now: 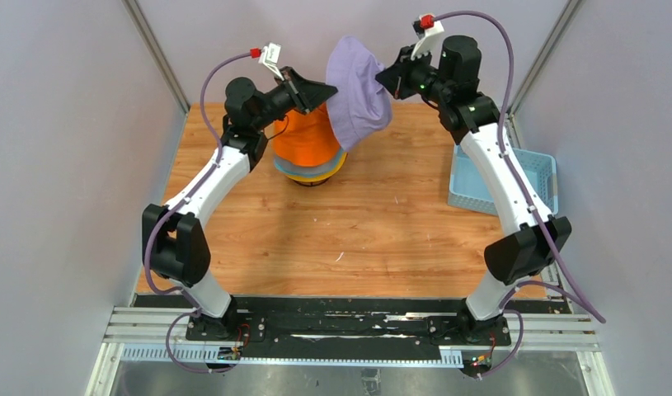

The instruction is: Stack the hats

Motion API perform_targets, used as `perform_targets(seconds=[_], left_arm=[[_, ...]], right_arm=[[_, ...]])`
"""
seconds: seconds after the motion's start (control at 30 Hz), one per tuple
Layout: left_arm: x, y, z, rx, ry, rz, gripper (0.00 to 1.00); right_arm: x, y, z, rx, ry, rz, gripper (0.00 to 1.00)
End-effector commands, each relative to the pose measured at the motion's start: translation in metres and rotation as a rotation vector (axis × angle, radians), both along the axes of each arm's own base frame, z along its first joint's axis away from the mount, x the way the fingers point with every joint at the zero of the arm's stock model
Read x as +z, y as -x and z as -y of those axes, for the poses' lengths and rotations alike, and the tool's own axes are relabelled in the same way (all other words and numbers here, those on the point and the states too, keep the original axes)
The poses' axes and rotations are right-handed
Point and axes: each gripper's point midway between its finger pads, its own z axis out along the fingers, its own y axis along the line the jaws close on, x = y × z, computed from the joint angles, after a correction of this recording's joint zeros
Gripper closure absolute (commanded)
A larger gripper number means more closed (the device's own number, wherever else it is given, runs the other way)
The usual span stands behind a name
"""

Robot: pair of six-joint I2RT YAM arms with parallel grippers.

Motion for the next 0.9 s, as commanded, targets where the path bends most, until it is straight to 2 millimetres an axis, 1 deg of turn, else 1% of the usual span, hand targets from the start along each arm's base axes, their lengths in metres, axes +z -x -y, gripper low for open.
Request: perform_targets(seconds=[0.0, 0.13, 0.27, 0.33, 0.37, 0.43, 0.5, 0.63, 0.73, 0.87], left_arm=[[0.02, -0.001, -0.018, -0.031, 0.041, 0.051, 0.93], [0.011, -0.009, -0.035, -0.016, 0.044, 0.035, 0.93], [-0.001, -0.02, -0.055, -0.001, 0.07, 0.012, 0.96], [-0.003, -0.024, -0.065, -0.004, 0.099, 0.008, 0.98], [-0.006, -0.025, -0.07, -0.006, 0.112, 0.004, 1.0], [-0.008, -0.026, -0.081, -0.001, 0.139, -0.006, 1.0], [-0.012, -0.029, -0.092, 0.035, 0.141, -0.013, 1.0], [-0.026, -0.039, -0.114, 0.159, 0.09, -0.045, 1.0], [-0.032, -0.042, -0.123, 0.224, 0.058, -0.064, 1.0], [-0.036, -0.044, -0.134, 0.253, 0.093, -0.085, 1.0]], right_arm=[[0.018, -0.003, -0.028, 0.08, -0.045, 0.043, 0.99], [0.015, -0.012, -0.047, 0.118, -0.054, 0.037, 0.99], [0.013, -0.02, -0.07, 0.16, -0.06, 0.031, 1.0], [0.014, -0.024, -0.081, 0.179, -0.063, 0.033, 0.99], [0.013, -0.024, -0.088, 0.191, -0.065, 0.028, 0.99], [0.006, -0.03, -0.099, 0.207, -0.067, 0.018, 0.99], [0.003, -0.031, -0.107, 0.22, -0.068, 0.015, 0.99], [-0.001, -0.033, -0.121, 0.238, -0.071, 0.014, 0.99], [-0.004, -0.035, -0.128, 0.247, -0.075, 0.008, 0.99], [-0.009, -0.035, -0.133, 0.256, -0.076, 0.002, 0.99]])
